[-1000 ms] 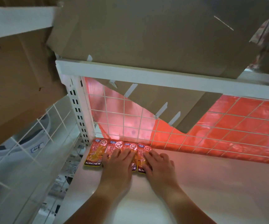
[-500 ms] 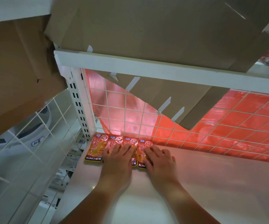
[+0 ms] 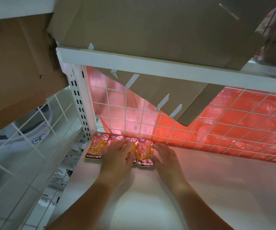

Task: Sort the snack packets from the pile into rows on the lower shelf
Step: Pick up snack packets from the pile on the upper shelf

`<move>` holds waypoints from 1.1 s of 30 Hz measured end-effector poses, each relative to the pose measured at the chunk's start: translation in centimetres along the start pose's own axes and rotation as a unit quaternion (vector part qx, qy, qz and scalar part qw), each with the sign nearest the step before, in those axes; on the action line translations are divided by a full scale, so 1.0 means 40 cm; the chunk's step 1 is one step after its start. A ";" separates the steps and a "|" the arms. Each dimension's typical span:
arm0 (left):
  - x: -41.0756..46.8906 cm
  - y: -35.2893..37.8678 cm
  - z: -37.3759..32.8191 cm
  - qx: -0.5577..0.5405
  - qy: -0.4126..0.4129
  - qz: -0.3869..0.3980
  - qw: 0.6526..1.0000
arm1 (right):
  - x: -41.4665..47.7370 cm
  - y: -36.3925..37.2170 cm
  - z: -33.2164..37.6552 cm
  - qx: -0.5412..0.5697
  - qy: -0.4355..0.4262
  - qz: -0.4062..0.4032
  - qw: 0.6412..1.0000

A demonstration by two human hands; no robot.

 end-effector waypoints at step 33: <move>-0.184 -0.203 -1.617 -0.409 0.456 0.050 0.789 | -0.851 -1.545 -0.146 -0.131 -0.040 -0.476 0.869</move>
Point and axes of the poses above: each hand's wrist, its own x-axis towards the middle knuckle, its own y-axis out of the palm, z = x × y, the point moved 2 cm from there along x, towards the middle knuckle, and after that the axes turned 9 degrees about -x, right-handed, at the moved point
